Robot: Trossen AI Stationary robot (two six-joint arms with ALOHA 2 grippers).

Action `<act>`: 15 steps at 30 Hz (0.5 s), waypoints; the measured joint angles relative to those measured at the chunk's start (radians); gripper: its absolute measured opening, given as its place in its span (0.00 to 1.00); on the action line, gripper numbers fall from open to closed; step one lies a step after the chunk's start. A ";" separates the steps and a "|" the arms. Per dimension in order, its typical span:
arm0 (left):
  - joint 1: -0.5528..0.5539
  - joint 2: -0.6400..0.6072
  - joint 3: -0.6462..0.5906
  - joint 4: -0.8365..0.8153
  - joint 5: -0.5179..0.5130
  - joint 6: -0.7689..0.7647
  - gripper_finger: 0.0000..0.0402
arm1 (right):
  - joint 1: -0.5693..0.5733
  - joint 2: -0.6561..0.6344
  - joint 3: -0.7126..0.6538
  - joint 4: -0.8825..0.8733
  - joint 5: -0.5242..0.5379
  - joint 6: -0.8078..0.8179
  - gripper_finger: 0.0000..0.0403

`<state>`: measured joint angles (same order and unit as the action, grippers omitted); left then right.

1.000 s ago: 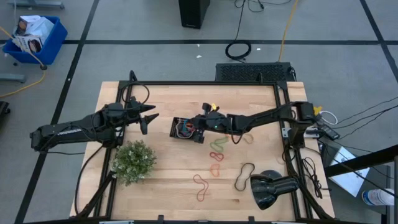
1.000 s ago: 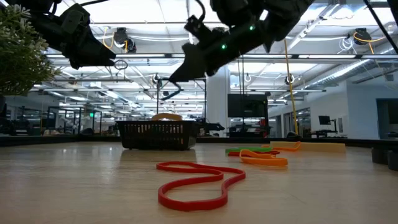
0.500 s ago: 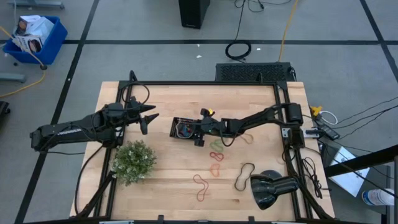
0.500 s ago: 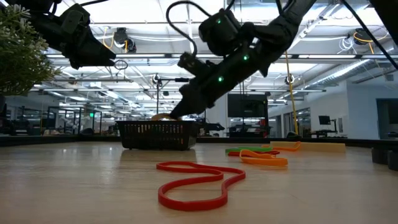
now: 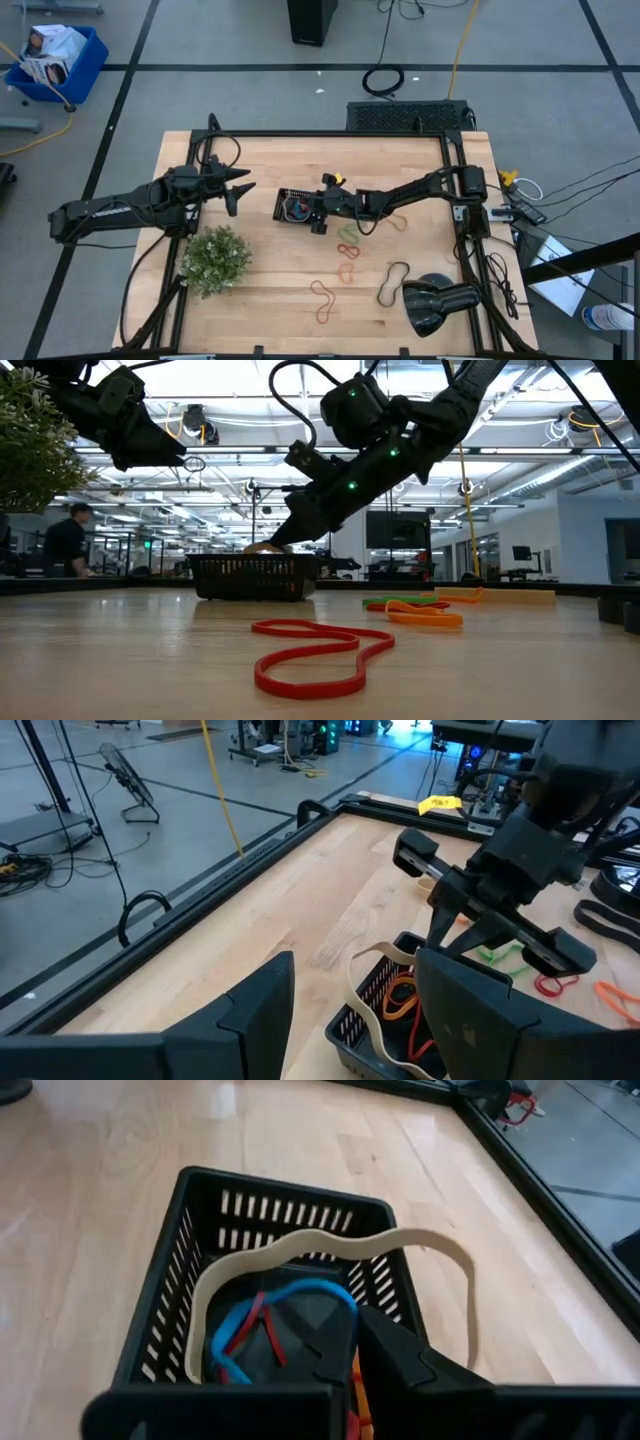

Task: Pick and place rubber bands into bin
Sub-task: Put the blue rubber band into the black bin

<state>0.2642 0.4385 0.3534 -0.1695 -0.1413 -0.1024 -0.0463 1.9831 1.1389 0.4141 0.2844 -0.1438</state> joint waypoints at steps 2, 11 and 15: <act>0.000 0.000 0.000 -0.001 0.000 0.003 0.54 | 0.000 0.000 0.000 0.001 0.000 -0.005 0.05; 0.000 0.000 0.000 -0.010 0.000 0.002 0.54 | 0.000 0.000 0.000 -0.001 -0.001 -0.018 0.20; 0.000 0.000 0.000 -0.013 0.000 0.002 0.54 | 0.000 0.000 0.000 0.000 0.000 -0.020 0.30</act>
<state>0.2642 0.4384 0.3534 -0.1829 -0.1410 -0.1001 -0.0463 1.9827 1.1389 0.4142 0.2841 -0.1636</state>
